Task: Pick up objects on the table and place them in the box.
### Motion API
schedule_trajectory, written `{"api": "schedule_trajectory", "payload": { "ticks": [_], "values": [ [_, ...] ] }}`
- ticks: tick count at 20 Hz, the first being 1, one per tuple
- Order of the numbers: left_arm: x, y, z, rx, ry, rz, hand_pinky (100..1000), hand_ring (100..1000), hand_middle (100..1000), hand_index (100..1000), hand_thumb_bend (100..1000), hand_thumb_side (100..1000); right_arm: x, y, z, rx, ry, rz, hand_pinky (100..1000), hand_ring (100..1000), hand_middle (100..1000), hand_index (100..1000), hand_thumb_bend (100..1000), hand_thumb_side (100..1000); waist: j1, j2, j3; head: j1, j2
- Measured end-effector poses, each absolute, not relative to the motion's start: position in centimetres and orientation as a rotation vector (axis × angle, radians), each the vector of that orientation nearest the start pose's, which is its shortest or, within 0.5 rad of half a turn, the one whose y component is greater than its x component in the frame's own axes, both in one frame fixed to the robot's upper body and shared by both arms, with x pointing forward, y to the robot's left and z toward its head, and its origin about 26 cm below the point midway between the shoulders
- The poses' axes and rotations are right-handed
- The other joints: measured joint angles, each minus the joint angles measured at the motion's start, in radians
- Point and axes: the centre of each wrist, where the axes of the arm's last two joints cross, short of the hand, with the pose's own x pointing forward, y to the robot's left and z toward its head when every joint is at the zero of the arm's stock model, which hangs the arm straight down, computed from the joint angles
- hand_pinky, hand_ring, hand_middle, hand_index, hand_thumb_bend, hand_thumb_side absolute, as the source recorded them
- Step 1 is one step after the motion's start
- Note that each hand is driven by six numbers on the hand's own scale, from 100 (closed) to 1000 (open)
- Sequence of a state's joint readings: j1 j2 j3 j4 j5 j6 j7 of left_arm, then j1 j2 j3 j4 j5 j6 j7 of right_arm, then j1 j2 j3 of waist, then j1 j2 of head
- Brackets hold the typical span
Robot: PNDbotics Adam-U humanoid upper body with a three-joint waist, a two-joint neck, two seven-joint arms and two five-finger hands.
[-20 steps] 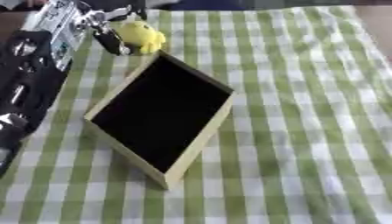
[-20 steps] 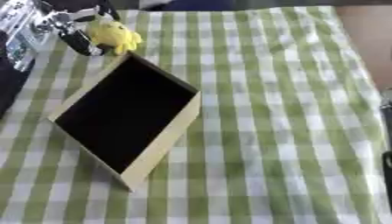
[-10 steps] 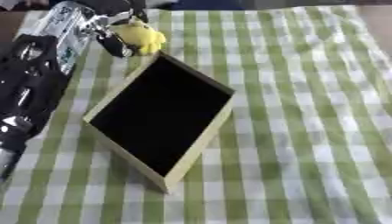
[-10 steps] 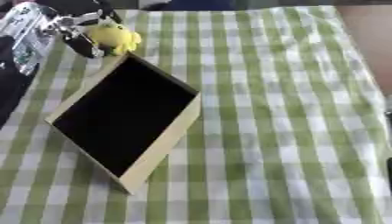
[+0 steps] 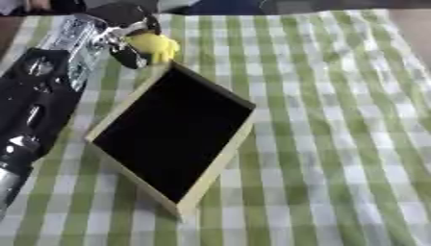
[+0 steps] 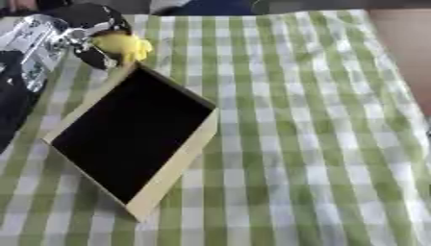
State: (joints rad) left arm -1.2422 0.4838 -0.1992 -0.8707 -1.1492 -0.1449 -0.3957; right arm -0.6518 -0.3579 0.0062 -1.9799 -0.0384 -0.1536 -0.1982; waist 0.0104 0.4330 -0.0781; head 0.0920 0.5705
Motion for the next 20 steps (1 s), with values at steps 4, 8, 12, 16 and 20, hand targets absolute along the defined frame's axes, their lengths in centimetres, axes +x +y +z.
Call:
{"api": "schedule_trajectory", "payload": {
  "ticks": [4, 8, 12, 16, 20],
  "values": [
    [49.22, 24.41, 32.29, 1.338, -1.348, -1.585, 509, 685, 691, 769, 172, 100, 31.5, -22.68, 30.18, 0.107, 3.484, -0.26, 737, 748, 666, 832, 100, 1000, 0.0, 0.004, -0.005, 0.003, -0.007],
    [49.27, 24.48, 32.22, 1.35, -1.352, -1.58, 409, 599, 617, 705, 261, 100, 31.5, -22.68, 30.18, 0.102, 3.487, -0.263, 737, 748, 665, 832, 100, 1000, 0.0, 0.006, -0.009, 0.003, -0.01],
    [49.27, 24.45, 32.26, 1.414, -1.355, -1.593, 296, 534, 557, 644, 304, 100, 31.5, -22.68, 30.19, 0.1, 3.488, -0.263, 737, 747, 664, 832, 100, 1000, 0.0, 0.008, -0.015, 0.006, -0.015],
    [49.33, 24.46, 32.06, 1.476, -1.377, -1.589, 197, 478, 496, 570, 295, 100, 31.5, -22.68, 30.19, 0.091, 3.49, -0.261, 737, 747, 664, 833, 100, 1000, 0.0, 0.009, -0.016, 0.007, -0.018],
    [49.44, 24.4, 31.76, 1.532, -1.406, -1.571, 123, 419, 437, 496, 296, 100, 31.5, -22.68, 30.19, 0.083, 3.49, -0.262, 737, 747, 664, 834, 100, 1000, 0.001, 0.009, -0.016, 0.007, -0.017]
  ]
}}
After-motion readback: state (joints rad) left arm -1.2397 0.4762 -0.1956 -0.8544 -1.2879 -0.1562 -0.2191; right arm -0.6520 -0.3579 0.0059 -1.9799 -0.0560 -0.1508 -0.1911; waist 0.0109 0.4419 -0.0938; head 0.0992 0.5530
